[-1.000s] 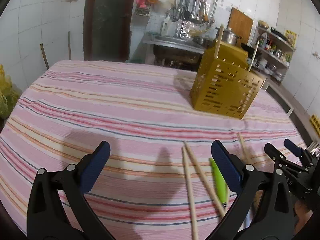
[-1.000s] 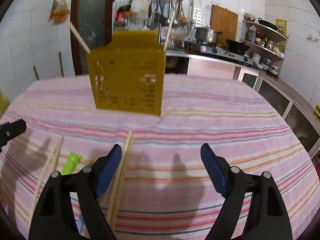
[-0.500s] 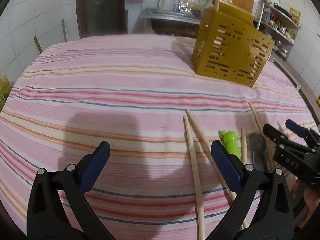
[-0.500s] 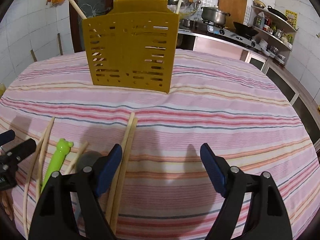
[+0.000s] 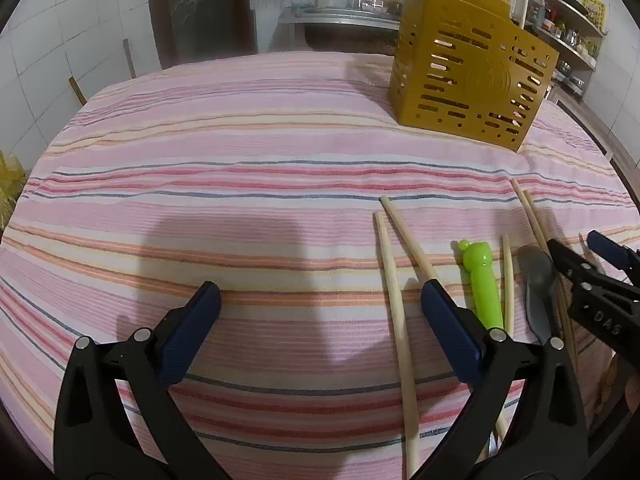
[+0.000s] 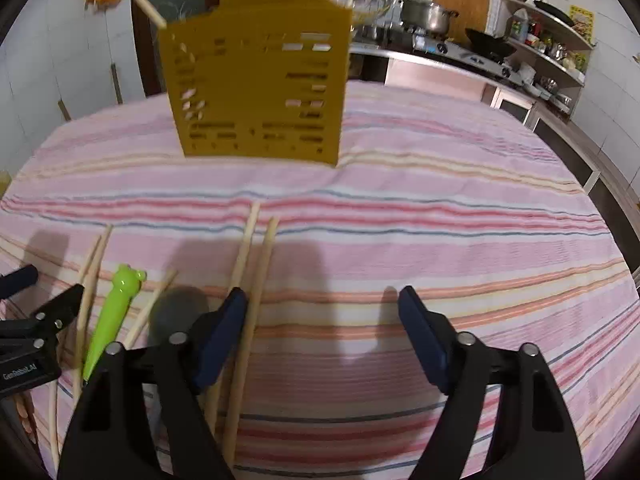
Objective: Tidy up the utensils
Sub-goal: 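Move both tools back down to the remaining chopsticks on the cloth, then close the left tool on a chopstick while the right tool grasps another chopstick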
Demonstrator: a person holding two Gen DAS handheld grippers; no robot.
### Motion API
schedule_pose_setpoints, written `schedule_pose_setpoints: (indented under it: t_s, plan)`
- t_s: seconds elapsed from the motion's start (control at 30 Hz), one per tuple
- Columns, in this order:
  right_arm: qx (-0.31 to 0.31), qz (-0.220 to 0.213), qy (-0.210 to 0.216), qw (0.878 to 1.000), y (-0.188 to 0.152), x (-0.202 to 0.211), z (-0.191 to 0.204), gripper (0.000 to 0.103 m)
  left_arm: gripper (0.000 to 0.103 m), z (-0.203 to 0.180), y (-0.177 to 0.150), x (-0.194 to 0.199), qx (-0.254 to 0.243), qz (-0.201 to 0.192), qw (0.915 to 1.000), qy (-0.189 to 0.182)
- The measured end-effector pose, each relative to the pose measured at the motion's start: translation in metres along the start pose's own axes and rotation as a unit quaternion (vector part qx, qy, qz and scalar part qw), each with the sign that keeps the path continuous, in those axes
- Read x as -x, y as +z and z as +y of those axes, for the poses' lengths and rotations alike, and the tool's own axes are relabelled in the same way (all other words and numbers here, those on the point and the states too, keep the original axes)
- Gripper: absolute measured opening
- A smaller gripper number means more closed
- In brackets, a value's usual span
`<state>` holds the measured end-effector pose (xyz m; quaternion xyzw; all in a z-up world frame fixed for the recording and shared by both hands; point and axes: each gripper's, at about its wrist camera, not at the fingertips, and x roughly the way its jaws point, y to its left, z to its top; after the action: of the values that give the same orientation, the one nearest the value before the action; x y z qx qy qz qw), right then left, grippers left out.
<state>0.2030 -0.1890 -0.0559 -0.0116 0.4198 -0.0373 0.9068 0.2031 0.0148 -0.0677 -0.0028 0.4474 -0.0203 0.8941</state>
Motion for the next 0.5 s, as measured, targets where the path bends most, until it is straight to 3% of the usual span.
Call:
schedule_pose_setpoints:
  t_s: [0.1, 0.17, 0.27, 0.5]
  plan:
    - [0.0, 0.001, -0.005, 1.0, 0.004, -0.002, 0.003, 0.068, 0.096, -0.001, 0.001, -0.001, -0.001, 0.002, 1.0, 0.002]
    - [-0.006, 0.003, 0.0, 1.0, 0.006, -0.004, 0.004, 0.06, 0.091, -0.002, 0.002, -0.002, -0.003, 0.0, 1.0, 0.003]
    - [-0.009, 0.003, 0.006, 1.0, 0.01, -0.006, 0.008, 0.043, 0.079, -0.004, 0.002, 0.0, -0.001, -0.006, 1.0, 0.001]
    - [-0.016, 0.001, 0.017, 1.0, 0.014, -0.007, 0.011, 0.018, 0.041, -0.013, 0.005, 0.004, -0.007, -0.007, 0.9998, -0.016]
